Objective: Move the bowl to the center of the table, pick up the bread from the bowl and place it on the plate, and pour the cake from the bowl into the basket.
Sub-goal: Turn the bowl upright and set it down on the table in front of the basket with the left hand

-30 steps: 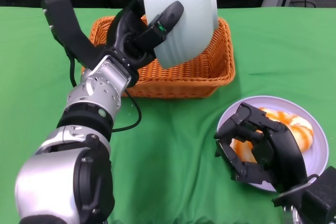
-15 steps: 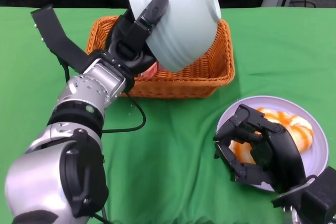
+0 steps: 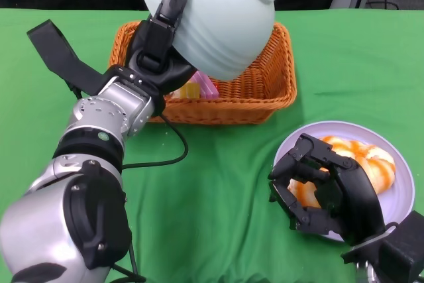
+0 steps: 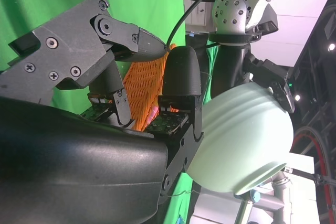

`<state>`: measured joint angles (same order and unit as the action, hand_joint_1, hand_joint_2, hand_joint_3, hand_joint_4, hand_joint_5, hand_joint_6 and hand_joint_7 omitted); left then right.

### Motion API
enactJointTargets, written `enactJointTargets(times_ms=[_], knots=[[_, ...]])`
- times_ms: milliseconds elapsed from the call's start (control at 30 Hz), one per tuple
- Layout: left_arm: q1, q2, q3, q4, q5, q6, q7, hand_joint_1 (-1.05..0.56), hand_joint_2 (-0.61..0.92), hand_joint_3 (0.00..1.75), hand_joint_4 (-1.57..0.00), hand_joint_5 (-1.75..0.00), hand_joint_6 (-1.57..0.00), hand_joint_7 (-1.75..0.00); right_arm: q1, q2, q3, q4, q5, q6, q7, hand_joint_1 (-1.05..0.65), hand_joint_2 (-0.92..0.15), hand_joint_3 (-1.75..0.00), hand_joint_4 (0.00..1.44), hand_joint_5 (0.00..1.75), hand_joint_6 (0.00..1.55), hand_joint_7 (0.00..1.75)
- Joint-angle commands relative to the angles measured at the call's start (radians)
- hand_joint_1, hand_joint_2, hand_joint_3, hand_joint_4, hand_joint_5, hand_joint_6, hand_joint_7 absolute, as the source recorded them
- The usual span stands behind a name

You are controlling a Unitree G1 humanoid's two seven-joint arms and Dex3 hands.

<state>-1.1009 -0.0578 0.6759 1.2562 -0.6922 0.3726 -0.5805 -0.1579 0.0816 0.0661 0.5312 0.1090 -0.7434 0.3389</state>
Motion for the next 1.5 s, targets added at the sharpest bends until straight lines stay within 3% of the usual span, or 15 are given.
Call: enactJointTargets(times_ms=[33,433,833,967,1133,1200,1367,1500], knots=[[-0.043,0.013,0.013,0.003,-0.022,0.016,-0.020,-0.20,0.92,0.44,-0.63,-1.75,-0.53,-1.75,-0.006,0.001,-0.005,0.001,0.019,-0.014,0.007,-0.21,-0.57,-0.85,0.71,1.59,0.64,1.35],[-0.045,0.006,0.015,-0.010,-0.037,0.074,-0.073,-0.22,0.92,0.46,-0.65,-1.75,-0.55,-1.75,-0.006,0.000,-0.006,0.002,0.016,-0.016,0.007,-0.21,-0.59,-0.84,0.72,1.58,0.65,1.34],[-0.039,0.011,-0.018,-0.025,-0.007,0.033,-0.066,-0.22,0.92,0.48,-0.63,-1.75,-0.52,-1.75,0.001,0.000,-0.003,-0.007,0.020,-0.009,0.014,-0.21,-0.58,-0.85,0.72,1.58,0.65,1.35],[-0.035,0.016,-0.068,-0.037,0.037,-0.022,-0.080,-0.18,0.79,0.71,-0.65,-1.75,-0.54,-1.75,0.004,0.001,-0.004,-0.008,0.013,-0.011,0.007,-0.21,-0.57,-0.85,0.72,1.58,0.65,1.35],[-0.026,0.042,-0.200,-0.072,0.190,-0.225,-0.085,-0.13,0.74,0.99,-0.68,-1.75,-0.63,-1.66,0.001,0.001,-0.002,-0.007,0.004,-0.017,0.003,-0.21,-0.59,-0.82,0.71,1.59,0.65,1.34],[-0.020,0.052,-0.247,-0.077,0.245,-0.300,-0.094,-0.11,0.65,1.12,-0.70,-1.75,-0.68,-1.62,0.001,0.000,-0.003,-0.007,0.002,-0.014,0.001,-0.20,-0.59,-0.82,0.72,1.59,0.65,1.35],[0.020,0.084,-0.418,-0.096,0.467,-0.625,-0.038,-0.09,0.54,1.17,-0.75,-1.75,-0.74,-1.59,0.004,0.002,-0.002,-0.013,0.013,-0.003,0.006,-0.22,-0.59,-0.83,0.71,1.58,0.65,1.34],[0.074,0.119,-0.532,-0.108,0.642,-0.918,0.081,-0.03,0.50,1.24,-0.77,-1.75,-0.74,-1.56,0.005,-0.002,-0.002,-0.020,0.011,-0.001,0.007,-0.21,-0.59,-0.83,0.71,1.58,0.65,1.34]])
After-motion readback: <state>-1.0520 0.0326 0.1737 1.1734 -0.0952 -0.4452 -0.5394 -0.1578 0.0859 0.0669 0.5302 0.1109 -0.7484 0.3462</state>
